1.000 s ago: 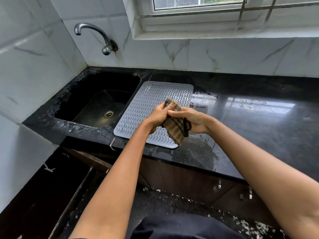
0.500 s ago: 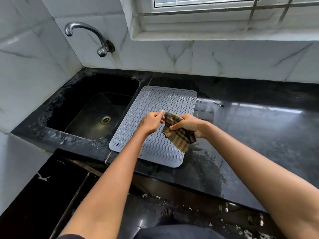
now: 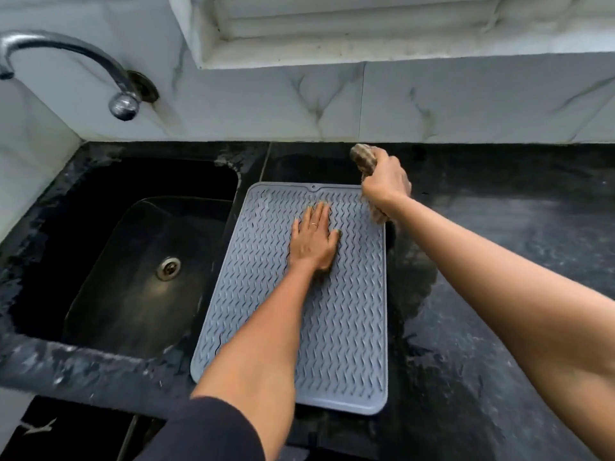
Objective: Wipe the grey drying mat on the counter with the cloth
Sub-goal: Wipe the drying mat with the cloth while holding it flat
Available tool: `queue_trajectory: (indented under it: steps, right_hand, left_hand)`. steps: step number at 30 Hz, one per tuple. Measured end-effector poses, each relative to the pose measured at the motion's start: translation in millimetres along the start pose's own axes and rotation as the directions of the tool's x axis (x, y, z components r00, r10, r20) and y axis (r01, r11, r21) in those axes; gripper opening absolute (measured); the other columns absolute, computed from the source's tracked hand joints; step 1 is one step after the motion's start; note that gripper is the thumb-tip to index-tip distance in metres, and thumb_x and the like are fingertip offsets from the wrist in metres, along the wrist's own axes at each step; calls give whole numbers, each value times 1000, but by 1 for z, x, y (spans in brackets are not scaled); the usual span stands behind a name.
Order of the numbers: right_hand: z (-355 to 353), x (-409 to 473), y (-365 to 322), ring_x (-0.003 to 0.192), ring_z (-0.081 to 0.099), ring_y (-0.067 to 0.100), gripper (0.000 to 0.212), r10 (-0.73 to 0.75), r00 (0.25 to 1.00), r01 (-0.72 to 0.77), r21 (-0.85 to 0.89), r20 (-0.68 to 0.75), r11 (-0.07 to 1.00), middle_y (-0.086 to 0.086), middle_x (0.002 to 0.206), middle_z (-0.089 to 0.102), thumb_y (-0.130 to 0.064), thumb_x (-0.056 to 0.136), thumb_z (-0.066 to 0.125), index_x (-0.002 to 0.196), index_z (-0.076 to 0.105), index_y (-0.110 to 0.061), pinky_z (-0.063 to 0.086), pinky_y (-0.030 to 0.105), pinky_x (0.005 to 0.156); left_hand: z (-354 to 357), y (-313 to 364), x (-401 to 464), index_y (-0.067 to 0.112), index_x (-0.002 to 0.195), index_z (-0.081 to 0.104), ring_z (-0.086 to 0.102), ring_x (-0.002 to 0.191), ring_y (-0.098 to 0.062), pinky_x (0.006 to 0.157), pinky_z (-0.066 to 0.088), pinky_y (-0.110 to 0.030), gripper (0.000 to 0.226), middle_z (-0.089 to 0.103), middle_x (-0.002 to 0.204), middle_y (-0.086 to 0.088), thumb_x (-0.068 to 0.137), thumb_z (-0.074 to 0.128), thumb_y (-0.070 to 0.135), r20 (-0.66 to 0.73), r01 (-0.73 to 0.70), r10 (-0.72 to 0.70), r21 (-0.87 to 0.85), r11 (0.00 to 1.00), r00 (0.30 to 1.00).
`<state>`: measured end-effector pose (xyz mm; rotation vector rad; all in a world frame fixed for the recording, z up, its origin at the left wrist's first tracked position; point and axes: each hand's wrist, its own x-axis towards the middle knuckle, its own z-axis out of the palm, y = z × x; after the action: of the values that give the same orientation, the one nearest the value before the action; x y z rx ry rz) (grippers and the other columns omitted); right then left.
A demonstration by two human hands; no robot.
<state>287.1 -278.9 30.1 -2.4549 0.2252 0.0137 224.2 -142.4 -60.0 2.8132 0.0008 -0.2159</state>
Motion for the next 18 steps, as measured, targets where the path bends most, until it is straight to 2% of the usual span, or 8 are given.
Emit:
queue_trajectory:
  steps: [2,4,7,9,13,15,18]
  right_hand:
    - [17,11,-3,125,42,35,62,-138,985,151,-125,104,981,10,144,39,-7,86,53,141,34,-29,35,49,103]
    - [36,17,-10,129,37,37,66,-310,918,365,-227,246,903,8,153,29,-5,85,53,143,33,-31,35,51,104]
    - [73,13,-20,130,35,36,50,-456,815,570,-351,358,743,8,152,33,-13,94,45,140,39,-29,34,53,101]
    - [88,9,-20,126,36,34,41,-501,797,604,-442,336,664,9,145,43,-17,97,42,136,45,-25,36,52,94]
    - [73,24,-9,117,42,33,33,-573,744,656,-545,345,523,7,127,57,-17,93,46,124,56,-19,38,50,89]
    - [58,33,1,114,45,32,27,-555,766,623,-587,325,517,6,120,61,-16,92,48,114,63,-19,38,48,88]
    - [37,33,21,111,47,32,25,-540,777,592,-668,323,452,5,117,64,-17,91,50,111,66,-18,38,48,88]
  left_hand:
    - [13,-4,-2,21,153,7,6,149,-17,120,4,-40,61,8,162,1,99,29,40,-91,-6,7,7,1000,996]
    - [19,-5,1,20,153,8,7,149,-17,120,4,-40,62,9,161,1,98,28,41,-137,-12,16,30,999,990]
    - [21,-6,3,18,152,14,6,149,-17,120,4,-40,61,14,161,-2,98,23,44,-156,0,13,80,997,988]
    - [22,-7,2,18,151,18,8,149,-18,120,4,-40,60,19,159,-4,98,23,45,-153,2,15,111,994,988]
    - [19,-5,3,21,152,16,10,149,-15,119,3,-38,60,17,160,2,97,31,40,-183,20,-16,21,1000,983]
    - [17,-4,3,24,152,10,9,149,-14,119,2,-37,62,13,161,5,96,30,41,-168,27,-21,34,999,986]
    - [16,-3,1,26,152,8,8,148,-13,119,2,-37,63,11,161,6,94,27,43,-143,29,-24,36,999,989]
